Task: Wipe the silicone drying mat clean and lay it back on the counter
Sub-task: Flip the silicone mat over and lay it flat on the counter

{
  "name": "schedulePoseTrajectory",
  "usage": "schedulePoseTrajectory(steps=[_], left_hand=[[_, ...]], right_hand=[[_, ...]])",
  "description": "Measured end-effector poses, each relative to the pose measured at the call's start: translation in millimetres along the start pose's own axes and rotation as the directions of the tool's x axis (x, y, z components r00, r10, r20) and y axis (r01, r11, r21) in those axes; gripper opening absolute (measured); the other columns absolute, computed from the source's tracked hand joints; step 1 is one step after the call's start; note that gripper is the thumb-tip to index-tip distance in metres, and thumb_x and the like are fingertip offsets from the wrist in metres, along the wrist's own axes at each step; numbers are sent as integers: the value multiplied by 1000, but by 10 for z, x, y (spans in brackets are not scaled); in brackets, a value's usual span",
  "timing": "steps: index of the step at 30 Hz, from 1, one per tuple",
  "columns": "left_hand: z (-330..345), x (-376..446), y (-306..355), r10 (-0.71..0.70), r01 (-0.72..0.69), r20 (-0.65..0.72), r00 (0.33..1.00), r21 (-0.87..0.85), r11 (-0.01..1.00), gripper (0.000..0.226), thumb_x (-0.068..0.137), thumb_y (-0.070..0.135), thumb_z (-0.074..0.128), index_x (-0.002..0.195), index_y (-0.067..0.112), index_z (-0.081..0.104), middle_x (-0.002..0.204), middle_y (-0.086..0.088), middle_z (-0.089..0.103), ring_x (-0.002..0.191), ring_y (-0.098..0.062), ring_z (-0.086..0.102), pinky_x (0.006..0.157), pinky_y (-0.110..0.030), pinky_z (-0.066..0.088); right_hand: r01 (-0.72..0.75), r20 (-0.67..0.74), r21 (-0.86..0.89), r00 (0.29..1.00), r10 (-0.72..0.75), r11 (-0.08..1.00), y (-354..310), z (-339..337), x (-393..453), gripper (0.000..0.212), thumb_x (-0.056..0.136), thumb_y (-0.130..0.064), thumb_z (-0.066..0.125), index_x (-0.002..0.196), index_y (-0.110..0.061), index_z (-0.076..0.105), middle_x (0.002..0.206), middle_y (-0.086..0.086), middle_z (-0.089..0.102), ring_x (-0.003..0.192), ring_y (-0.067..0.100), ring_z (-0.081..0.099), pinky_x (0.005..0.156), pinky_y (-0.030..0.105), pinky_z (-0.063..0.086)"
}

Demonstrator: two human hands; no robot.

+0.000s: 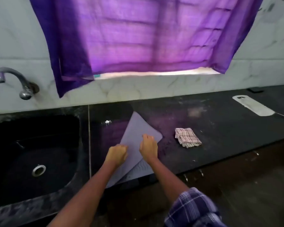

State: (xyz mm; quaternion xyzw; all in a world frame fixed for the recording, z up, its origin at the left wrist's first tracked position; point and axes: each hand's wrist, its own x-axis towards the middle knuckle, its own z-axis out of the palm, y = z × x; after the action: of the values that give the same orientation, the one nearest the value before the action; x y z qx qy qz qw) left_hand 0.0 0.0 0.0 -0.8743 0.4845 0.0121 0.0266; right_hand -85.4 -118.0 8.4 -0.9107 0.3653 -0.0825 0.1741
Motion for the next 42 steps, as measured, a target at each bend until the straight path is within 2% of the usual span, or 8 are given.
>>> schedulePoseTrajectory(steps=[6, 13, 21, 26, 29, 34, 38, 42], left_hand=[[252, -4, 259, 176, -175, 180, 968, -19, 984, 46, 100, 39, 38, 131, 7, 47, 135, -13, 53, 124, -25, 50, 93, -37, 40], [302, 219, 353, 143, -149, 222, 964, 7, 989, 38, 94, 31, 44, 124, 8, 52, 132, -12, 56, 121, -28, 51, 89, -39, 43], [183, 216, -174, -215, 224, 79, 973, -128, 966, 33, 89, 33, 44, 114, 15, 57, 117, -5, 64, 110, -26, 59, 79, -35, 48], [70, 106, -784, -532, 523, 16, 846, -210, 826, 30, 88, 32, 48, 111, 13, 55, 115, -5, 61, 111, -23, 57, 78, -34, 50], [111, 67, -963, -635, 628, 32, 772, -193, 754, 35, 93, 29, 47, 124, 13, 46, 125, -4, 52, 120, -22, 49, 81, -35, 51], [204, 151, -835, -582, 595, 128, 803, -106, 797, 34, 96, 21, 43, 128, 13, 46, 130, -4, 51, 125, -20, 46, 86, -32, 51], [272, 293, -653, -502, 525, 186, 844, -106, 844, 41, 96, 26, 47, 134, 12, 44, 138, -6, 49, 130, -21, 45, 95, -33, 46], [319, 534, -363, -411, 429, 187, 892, -68, 901, 47, 96, 35, 49, 136, 10, 44, 140, -9, 48, 132, -24, 43, 99, -34, 44]], right_hand=[[-613, 161, 395, 779, 606, 684, 176, 149, 233, 44, 91, -12, 53, 130, 3, 39, 136, 24, 46, 128, 38, 41, 98, 39, 43], [-705, 291, 611, 622, 727, 359, 243, 160, 674, 37, 94, -5, 49, 128, 10, 49, 134, 26, 53, 121, 40, 53, 99, 45, 45], [-499, 212, 562, 858, 468, 660, -760, 128, 1076, 31, 93, -17, 54, 117, 1, 63, 120, 20, 65, 112, 33, 62, 87, 36, 51], [-269, 210, 592, 962, 177, 760, -1477, 311, 1231, 26, 92, -19, 53, 112, -10, 68, 117, 12, 68, 110, 27, 62, 88, 30, 48], [-157, 216, 605, 976, 28, 781, -1609, 465, 1191, 13, 91, -18, 54, 87, -16, 66, 90, 12, 63, 93, 20, 61, 76, 27, 44], [-126, 223, 530, 975, 5, 839, -1204, 640, 1099, 21, 91, -12, 53, 93, -2, 72, 82, 12, 62, 85, 24, 63, 68, 27, 40], [-204, 231, 483, 968, 101, 852, -637, 576, 1030, 18, 90, -7, 51, 82, -10, 67, 79, 10, 56, 78, 19, 56, 66, 27, 39], [-289, 132, 398, 957, 257, 871, 26, 343, 979, 22, 91, -9, 49, 100, -5, 68, 103, 18, 70, 98, 32, 65, 79, 36, 51]])
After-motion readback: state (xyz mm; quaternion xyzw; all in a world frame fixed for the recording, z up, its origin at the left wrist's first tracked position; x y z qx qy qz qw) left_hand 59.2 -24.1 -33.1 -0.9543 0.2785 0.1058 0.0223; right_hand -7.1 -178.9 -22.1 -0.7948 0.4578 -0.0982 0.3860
